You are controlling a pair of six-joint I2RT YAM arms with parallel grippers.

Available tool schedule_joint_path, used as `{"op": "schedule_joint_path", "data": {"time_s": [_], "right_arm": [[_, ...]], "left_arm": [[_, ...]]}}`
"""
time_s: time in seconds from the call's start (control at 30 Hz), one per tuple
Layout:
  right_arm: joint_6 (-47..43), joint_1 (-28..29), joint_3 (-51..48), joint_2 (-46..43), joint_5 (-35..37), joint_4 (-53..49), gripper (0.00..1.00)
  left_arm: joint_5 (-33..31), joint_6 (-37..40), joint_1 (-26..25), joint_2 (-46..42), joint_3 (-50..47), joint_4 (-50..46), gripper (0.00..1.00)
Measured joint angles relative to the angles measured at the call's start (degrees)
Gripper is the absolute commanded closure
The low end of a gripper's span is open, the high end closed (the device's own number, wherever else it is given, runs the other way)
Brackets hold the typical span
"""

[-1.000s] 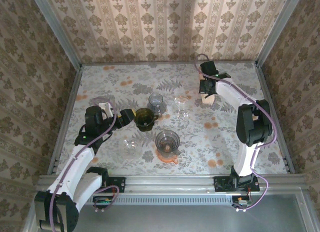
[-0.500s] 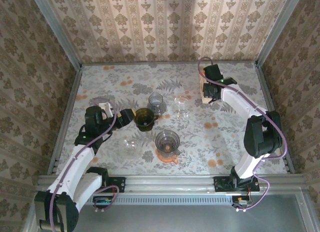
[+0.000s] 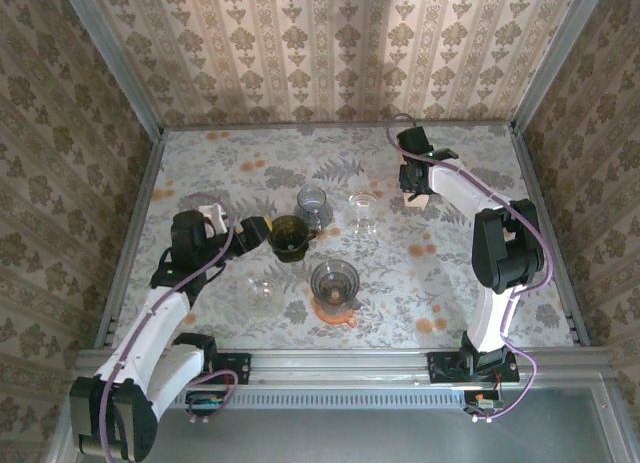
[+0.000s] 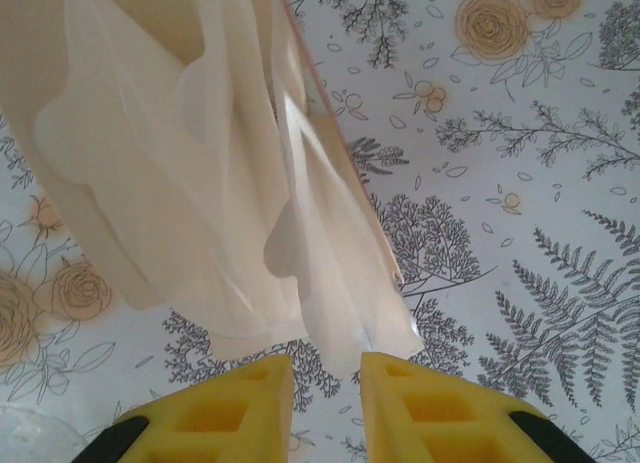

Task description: Place the coffee filter in the dripper

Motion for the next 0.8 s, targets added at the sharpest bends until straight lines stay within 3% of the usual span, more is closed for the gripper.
{"op": "schedule_joint_path", "data": {"time_s": [0.37, 0.8], "right_arm": [[0.33, 0.00, 3.78, 3.04, 2.10, -0.04, 0.76], [-0.04, 0.00, 4.68, 4.98, 3.21, -0.04, 0.99]], "left_arm": [[0.22, 0.00, 0.35, 0.00, 0.00, 0.17, 0.17], [0.22, 0.00, 0.37, 0.00, 0.00, 0.17, 0.17]]}}
